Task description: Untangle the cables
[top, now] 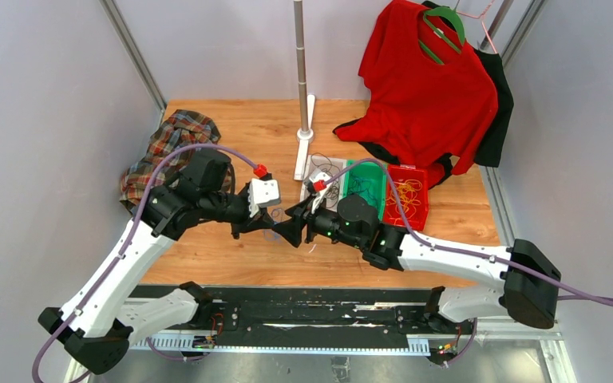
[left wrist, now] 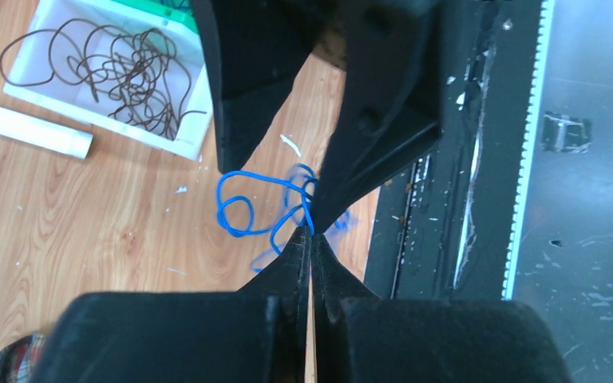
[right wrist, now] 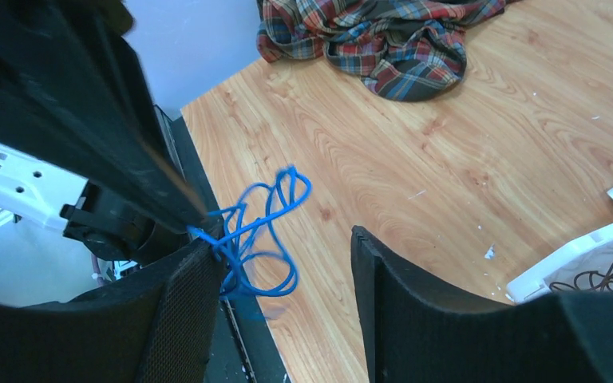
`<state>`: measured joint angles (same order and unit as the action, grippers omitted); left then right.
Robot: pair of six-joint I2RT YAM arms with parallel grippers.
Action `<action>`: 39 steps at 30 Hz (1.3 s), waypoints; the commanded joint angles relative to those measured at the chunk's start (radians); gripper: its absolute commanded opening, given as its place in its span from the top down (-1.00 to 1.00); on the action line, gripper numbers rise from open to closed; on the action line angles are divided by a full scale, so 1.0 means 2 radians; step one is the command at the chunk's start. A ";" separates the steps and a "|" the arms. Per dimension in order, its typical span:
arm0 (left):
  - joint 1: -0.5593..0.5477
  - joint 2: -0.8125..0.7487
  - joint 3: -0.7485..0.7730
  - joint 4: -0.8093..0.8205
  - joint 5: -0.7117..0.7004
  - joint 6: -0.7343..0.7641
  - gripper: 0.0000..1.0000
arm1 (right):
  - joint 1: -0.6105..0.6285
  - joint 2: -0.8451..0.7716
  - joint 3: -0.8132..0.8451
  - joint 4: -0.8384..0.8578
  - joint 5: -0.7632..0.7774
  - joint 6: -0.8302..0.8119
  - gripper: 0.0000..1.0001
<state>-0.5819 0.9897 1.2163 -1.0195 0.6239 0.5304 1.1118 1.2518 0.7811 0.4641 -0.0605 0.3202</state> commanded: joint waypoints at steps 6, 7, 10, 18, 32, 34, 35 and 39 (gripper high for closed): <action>-0.004 -0.022 0.032 -0.004 0.067 -0.046 0.99 | 0.008 -0.010 -0.026 0.024 0.042 0.006 -0.01; -0.004 -0.022 0.033 -0.004 0.069 -0.048 0.99 | 0.008 -0.013 -0.031 0.025 0.047 0.005 0.03; -0.004 -0.022 0.036 -0.004 0.072 -0.051 0.99 | 0.008 -0.023 -0.044 0.026 0.062 0.004 0.23; -0.004 -0.022 0.038 -0.009 0.060 -0.039 0.99 | 0.004 -0.071 -0.072 0.026 0.120 -0.010 0.97; -0.004 -0.021 0.033 -0.009 0.026 -0.013 0.99 | -0.016 -0.100 0.013 -0.066 -0.092 -0.054 -0.33; -0.004 -0.020 0.035 -0.009 0.030 -0.013 0.99 | -0.014 -0.082 0.040 -0.083 -0.127 -0.066 -0.34; -0.004 -0.020 0.035 -0.009 0.032 -0.014 0.99 | -0.014 -0.072 0.056 -0.089 -0.143 -0.071 -0.35; -0.003 -0.020 0.038 -0.009 0.032 -0.015 0.99 | -0.013 -0.028 0.100 -0.126 -0.168 -0.089 -0.34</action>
<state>-0.5823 0.9565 1.2640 -1.0351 0.6834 0.4942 1.0821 1.1332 0.9028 0.3054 -0.2726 0.2031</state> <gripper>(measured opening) 0.010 0.675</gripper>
